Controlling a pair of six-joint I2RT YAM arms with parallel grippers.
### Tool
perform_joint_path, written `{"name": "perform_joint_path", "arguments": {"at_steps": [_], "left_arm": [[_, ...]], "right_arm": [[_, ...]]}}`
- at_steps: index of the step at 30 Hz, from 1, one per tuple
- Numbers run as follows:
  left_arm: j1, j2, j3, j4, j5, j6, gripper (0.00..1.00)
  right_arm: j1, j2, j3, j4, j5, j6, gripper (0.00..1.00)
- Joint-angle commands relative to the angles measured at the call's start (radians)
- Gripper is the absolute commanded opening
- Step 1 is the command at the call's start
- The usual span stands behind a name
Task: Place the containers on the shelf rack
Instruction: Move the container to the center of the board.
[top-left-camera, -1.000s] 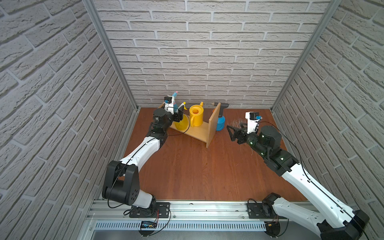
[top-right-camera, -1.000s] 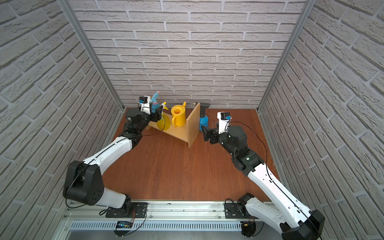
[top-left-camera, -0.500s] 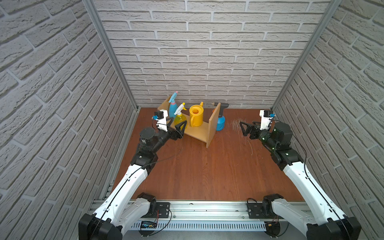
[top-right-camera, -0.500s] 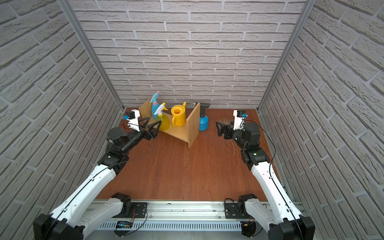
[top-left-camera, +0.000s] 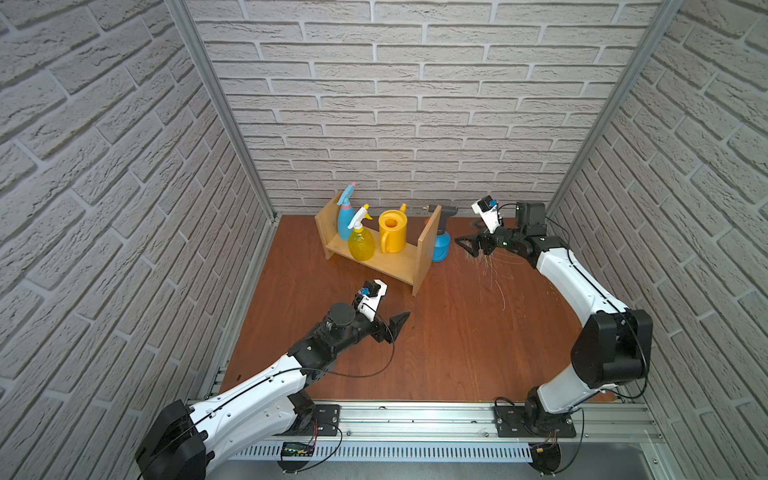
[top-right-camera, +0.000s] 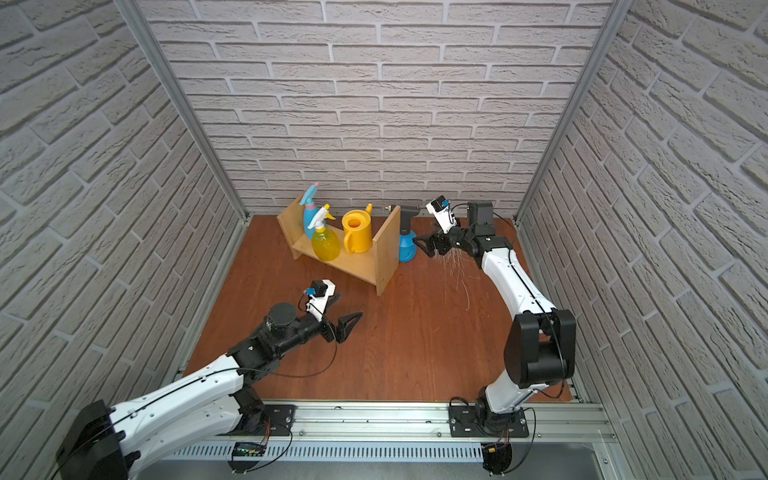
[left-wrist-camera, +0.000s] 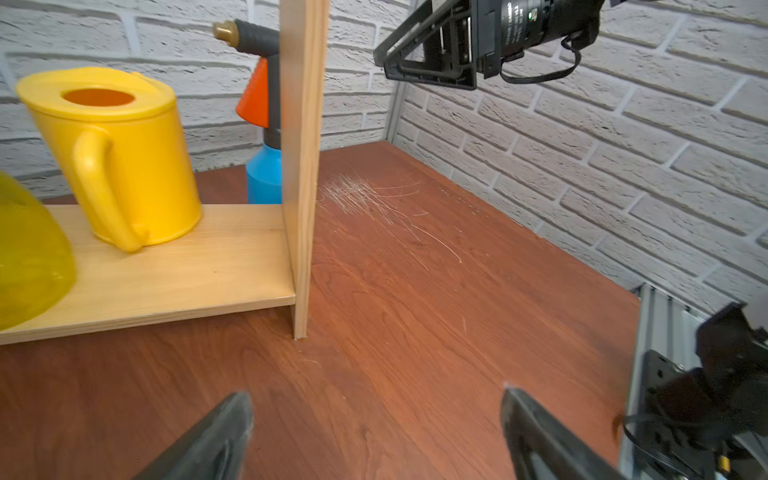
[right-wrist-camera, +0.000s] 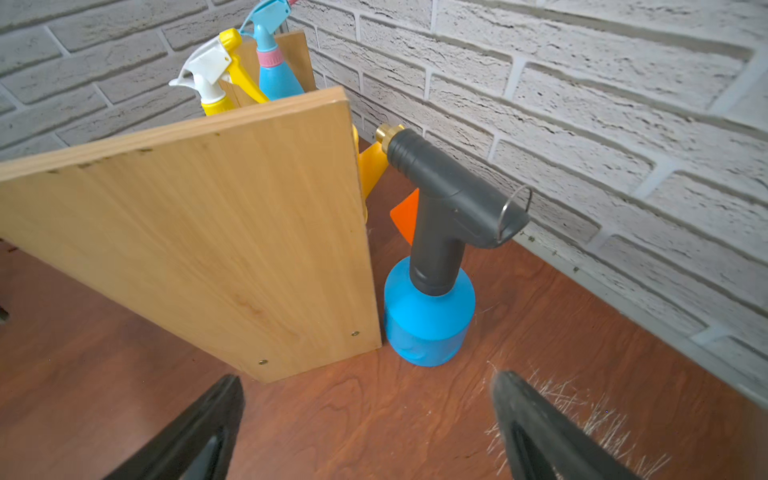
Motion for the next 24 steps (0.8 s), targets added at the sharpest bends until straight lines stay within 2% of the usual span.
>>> {"name": "perform_joint_path", "arguments": {"at_steps": [1,5,10,15,24], "left_arm": [[-0.001,-0.014,0.010,0.064,-0.072,0.016,0.98],[0.000,-0.013,0.009,0.067,-0.085,0.014,0.98],[0.005,0.015,0.027,0.076,-0.081,0.042,0.98],[0.022,0.071,0.048,0.095,-0.065,0.046,0.98],[0.073,0.177,0.103,0.124,0.010,0.049,0.98]], "right_arm": [[-0.011,0.062,0.084,-0.103,-0.040,-0.132,0.98],[-0.035,0.167,0.189,-0.119,-0.100,-0.133,0.97],[-0.043,0.309,0.379,-0.201,-0.164,-0.185,0.91],[-0.044,0.444,0.536,-0.254,-0.226,-0.197,0.91],[-0.032,0.574,0.690,-0.233,-0.282,-0.150,0.88]]}}
